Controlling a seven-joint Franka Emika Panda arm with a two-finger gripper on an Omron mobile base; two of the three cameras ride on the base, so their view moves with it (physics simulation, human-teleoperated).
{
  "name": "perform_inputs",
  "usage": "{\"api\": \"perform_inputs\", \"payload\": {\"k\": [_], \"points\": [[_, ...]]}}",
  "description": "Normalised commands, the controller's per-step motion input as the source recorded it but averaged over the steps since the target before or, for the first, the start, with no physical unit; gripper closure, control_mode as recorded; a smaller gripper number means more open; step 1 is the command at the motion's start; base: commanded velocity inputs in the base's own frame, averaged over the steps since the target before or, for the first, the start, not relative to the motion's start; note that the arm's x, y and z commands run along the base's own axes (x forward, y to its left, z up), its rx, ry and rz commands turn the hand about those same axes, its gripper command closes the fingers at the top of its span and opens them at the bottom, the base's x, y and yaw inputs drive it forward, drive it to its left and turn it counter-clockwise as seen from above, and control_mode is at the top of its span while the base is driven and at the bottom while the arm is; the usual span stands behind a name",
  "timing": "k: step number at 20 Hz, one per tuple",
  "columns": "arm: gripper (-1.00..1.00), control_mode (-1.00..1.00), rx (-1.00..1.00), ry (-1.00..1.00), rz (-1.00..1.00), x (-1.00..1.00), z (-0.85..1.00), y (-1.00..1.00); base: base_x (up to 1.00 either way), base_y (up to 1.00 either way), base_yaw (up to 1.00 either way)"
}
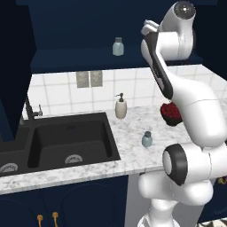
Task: Put the shaker and condiment bottle from the counter next to their counterparts in the cabinet.
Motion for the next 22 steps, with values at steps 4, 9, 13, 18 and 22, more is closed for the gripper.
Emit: {"api": "perform_inputs", "payload": {"k": [4,9,13,18,22], "points": [[1.00,-1.00,0.00,0.00,-0.06,0.36,0.00,-0.20,0.00,0.00,0.00],[1.00,-1.00,0.00,0.00,-0.05,0.37,0.00,-0.21,0.00,0.00,0.00],[1.00,-1.00,0.00,0.00,-0.04,0.31,0.00,-0.25,0.00,0.00,0.00],[1.00,-1.00,0.01,0.00,-0.05,0.33,0.02,-0.31,0.00,0.00,0.00],[1.00,-1.00,0.01,0.00,-0.05,0.28,0.01,-0.32,0.00,0.00,0.00]]}}
